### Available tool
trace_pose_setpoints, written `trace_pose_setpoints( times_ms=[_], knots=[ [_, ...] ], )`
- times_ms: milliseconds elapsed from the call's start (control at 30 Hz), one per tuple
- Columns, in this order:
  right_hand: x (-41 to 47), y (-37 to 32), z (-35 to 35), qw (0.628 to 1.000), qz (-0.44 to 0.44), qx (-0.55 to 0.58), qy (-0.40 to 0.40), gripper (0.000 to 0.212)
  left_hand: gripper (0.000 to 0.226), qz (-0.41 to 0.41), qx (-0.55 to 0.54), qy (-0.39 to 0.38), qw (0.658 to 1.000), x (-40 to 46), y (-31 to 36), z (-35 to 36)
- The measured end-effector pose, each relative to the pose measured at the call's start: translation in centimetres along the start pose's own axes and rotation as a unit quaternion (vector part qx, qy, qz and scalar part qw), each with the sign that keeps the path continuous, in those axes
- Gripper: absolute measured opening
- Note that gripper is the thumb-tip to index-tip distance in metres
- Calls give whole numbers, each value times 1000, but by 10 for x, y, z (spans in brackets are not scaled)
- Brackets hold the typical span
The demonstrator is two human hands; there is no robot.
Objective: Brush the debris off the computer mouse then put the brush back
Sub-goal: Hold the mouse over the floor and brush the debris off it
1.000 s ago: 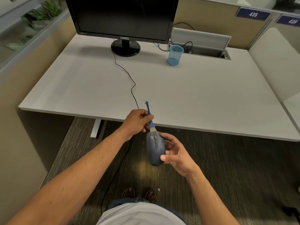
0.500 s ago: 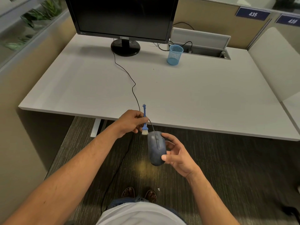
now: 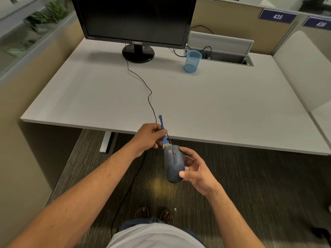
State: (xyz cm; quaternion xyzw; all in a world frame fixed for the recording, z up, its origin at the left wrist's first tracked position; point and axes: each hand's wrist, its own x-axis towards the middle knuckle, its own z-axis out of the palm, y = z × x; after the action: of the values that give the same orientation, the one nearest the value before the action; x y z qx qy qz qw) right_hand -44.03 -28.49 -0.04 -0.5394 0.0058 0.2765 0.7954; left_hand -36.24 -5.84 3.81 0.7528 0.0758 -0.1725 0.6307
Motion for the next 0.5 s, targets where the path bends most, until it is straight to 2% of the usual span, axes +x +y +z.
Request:
trace_pose_setpoints(
  times_ms=[167, 333, 500],
  knots=[
    [0, 1, 0, 1000, -1, 3, 2, 80, 14, -16, 20, -22, 999, -1, -2, -10],
    [1, 1, 2, 1000, 7, 2, -14, 78, 15, -6, -16, 23, 1000, -1, 3, -7],
    [3, 1, 5, 1000, 7, -4, -16, 80, 13, -4, -32, 26, 999, -3, 5, 6]
  ],
)
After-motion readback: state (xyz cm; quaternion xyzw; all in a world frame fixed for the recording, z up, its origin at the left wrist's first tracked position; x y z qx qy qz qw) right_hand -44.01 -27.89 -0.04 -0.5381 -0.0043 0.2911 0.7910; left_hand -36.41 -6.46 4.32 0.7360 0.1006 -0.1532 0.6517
